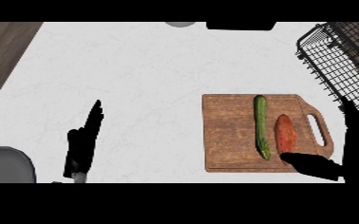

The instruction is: Pick the squash from the cutting board and place it in the tiered basket

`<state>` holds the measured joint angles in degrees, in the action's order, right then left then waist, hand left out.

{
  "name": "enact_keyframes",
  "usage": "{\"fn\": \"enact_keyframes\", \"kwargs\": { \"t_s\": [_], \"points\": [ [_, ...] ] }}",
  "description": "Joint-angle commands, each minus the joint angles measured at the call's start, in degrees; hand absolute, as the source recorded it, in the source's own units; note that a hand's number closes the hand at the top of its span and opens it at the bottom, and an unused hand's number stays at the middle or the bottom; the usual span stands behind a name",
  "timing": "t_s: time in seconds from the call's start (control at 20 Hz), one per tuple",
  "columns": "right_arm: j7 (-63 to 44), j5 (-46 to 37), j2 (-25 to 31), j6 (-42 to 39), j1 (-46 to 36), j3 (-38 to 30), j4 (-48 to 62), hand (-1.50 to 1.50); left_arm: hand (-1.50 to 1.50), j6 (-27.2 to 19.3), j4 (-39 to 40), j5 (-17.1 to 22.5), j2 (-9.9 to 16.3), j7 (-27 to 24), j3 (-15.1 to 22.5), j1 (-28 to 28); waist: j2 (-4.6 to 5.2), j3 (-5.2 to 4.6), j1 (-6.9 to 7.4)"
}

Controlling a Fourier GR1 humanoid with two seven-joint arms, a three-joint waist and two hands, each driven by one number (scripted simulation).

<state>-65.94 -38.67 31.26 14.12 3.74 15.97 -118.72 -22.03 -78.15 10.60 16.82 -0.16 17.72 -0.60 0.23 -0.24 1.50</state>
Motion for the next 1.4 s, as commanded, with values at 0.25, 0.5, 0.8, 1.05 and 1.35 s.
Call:
{"fn": "enact_keyframes", "kwargs": {
  "t_s": [0.25, 0.5, 0.8, 1.05, 1.35],
  "points": [
    [-14.1, -7.34, -7.52, -12.83, -9.38, 4.89, 10.5, -1.5, 0.0, 0.21, -2.43, -0.63, 0.23, 0.04, 0.09, -2.99, -0.19, 0.13, -0.12],
    [-13.2, -5.71, -10.76, -16.16, -13.77, 1.86, 18.72, -1.5, 0.0, 0.42, -0.56, -1.07, -0.28, -0.45, -0.63, -1.41, 0.0, 0.17, -0.34],
    [-15.93, -10.83, -19.77, -16.92, -16.71, 4.15, 19.77, -1.5, 0.0, -0.09, -0.62, -1.82, -2.5, -3.07, -0.16, -4.21, -0.26, 0.17, -0.93],
    [-11.44, -9.1, -20.97, -20.39, -18.23, -0.42, 27.31, -1.5, 0.0, 0.06, -0.02, -1.9, -2.51, -0.82, -0.99, -2.2, -0.12, 0.2, -1.19],
    [-14.05, -10.01, -25.1, -23.88, -20.12, -2.09, 31.6, -1.5, 0.0, 2.34, -0.24, -1.09, -0.96, -2.88, -2.24, -4.42, -0.16, 0.17, -0.77]
  ]
}}
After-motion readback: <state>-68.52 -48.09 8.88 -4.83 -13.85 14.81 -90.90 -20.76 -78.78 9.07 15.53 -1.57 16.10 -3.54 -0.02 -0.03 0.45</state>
